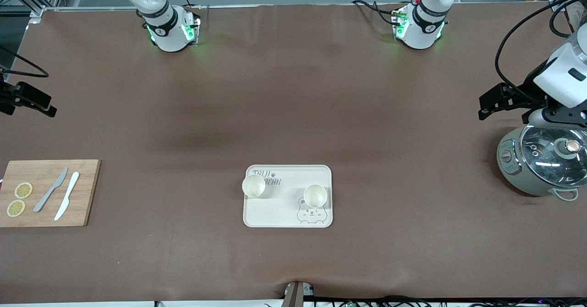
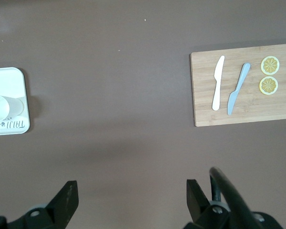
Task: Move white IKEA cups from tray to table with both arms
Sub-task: 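Move the left gripper down over the white cup on the tray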
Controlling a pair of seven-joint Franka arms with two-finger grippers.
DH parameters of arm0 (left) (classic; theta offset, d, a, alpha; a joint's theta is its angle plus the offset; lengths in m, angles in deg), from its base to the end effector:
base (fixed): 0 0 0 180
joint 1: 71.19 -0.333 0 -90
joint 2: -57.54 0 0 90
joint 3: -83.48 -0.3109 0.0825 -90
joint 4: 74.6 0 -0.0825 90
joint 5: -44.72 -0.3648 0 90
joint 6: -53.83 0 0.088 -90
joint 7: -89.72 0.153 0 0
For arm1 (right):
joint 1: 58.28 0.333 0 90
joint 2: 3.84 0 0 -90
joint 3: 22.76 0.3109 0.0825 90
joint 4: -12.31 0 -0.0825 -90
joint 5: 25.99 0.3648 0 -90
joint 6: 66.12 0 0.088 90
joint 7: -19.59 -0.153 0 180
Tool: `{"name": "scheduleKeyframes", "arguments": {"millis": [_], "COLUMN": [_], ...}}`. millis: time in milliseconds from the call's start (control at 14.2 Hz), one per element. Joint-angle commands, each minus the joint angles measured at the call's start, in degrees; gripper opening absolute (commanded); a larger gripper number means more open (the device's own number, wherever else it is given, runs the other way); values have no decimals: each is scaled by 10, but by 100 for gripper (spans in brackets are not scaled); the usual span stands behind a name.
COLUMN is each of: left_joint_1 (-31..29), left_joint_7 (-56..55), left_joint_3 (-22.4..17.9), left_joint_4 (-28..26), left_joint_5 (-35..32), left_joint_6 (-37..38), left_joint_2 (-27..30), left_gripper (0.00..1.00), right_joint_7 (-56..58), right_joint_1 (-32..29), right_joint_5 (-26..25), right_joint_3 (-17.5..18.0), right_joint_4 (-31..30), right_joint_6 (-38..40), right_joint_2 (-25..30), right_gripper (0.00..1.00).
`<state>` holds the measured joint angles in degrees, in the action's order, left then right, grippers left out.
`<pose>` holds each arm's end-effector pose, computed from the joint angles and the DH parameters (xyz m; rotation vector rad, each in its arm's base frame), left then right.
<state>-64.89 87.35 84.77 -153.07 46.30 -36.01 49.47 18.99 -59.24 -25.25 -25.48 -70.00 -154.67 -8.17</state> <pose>0.5756 -0.0800 0.5860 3.1016 -0.1423 0.0850 0.5571 -0.0328 0.5906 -3.1306 0.1158 -0.0527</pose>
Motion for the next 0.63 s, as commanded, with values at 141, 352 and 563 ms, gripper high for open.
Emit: {"name": "scheduleKeyframes", "arguments": {"millis": [141,352,563], "left_joint_1": [10,46,95], "left_joint_7": [0,-61,-131], "left_joint_3": [6,26,39], "left_joint_4": [-6,-10,4], "left_joint_5": [-5,16,6], "left_joint_6": [-16,-102,-154], "left_joint_2": [-4,-48,-136], "left_gripper": [100,100,100], "right_joint_7": [3,3,3], "right_joint_1": [3,3,3], "right_joint_5": [-8,-8,-8], "right_joint_3": [0,-1,-1], "right_joint_4": [10,10,10], "right_joint_6": [7,7,7], "right_joint_2": [-3,-3,-3], "right_gripper": [100,100,100]}}
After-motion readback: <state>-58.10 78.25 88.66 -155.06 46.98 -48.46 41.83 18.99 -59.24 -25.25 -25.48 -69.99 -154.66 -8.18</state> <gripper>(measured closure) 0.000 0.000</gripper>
